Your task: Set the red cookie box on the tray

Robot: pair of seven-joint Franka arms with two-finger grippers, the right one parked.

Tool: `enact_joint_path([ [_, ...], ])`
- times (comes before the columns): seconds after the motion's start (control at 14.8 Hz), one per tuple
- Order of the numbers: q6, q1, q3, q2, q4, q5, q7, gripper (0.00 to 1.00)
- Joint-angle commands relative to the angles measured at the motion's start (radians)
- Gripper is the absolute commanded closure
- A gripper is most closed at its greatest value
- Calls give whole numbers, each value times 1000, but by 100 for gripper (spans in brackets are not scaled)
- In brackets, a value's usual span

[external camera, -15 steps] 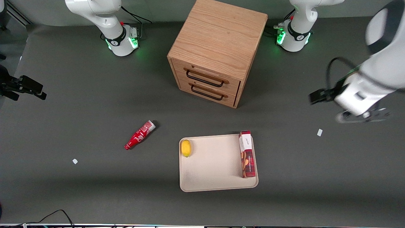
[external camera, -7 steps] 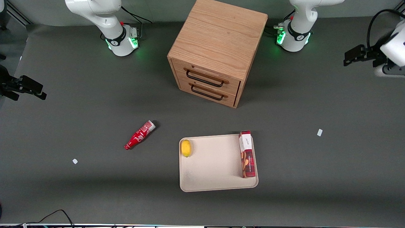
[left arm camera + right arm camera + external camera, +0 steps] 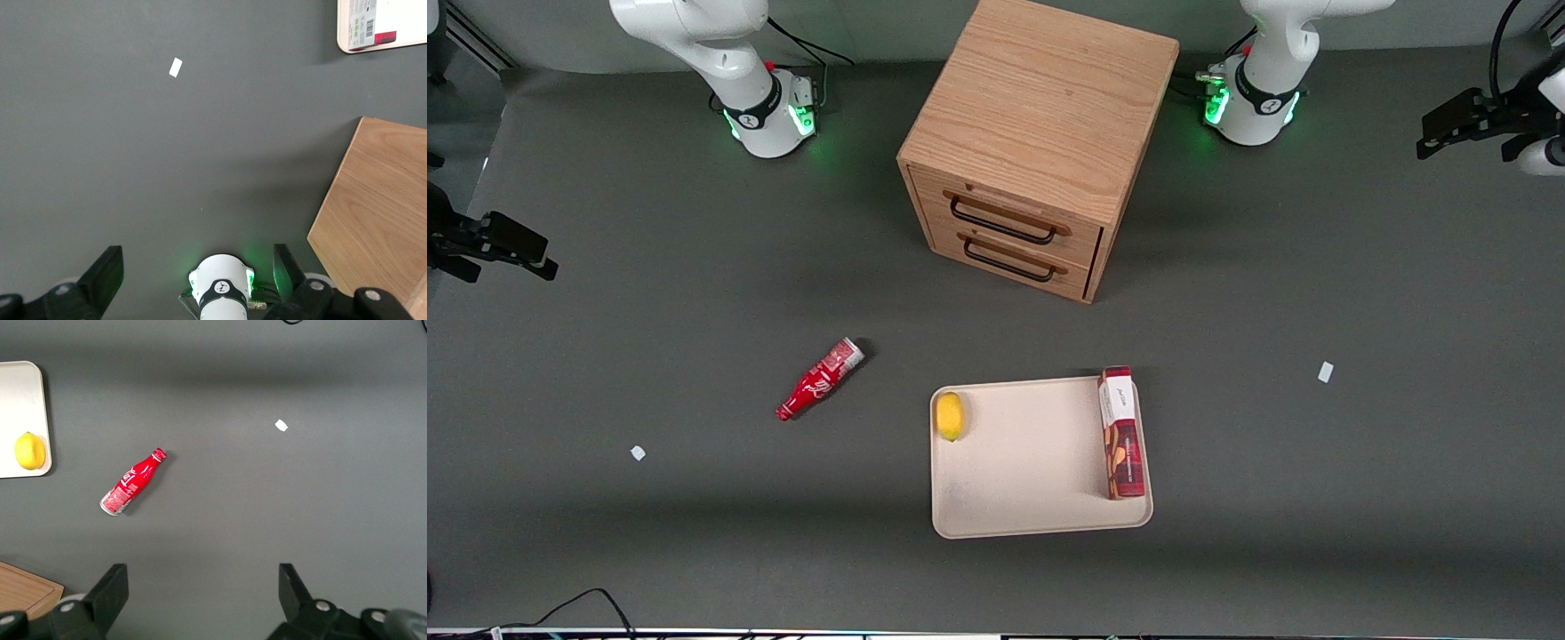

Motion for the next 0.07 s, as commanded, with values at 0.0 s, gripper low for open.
enact_joint_path([
  [0.0, -43, -8, 7, 36, 60, 1, 22, 0],
])
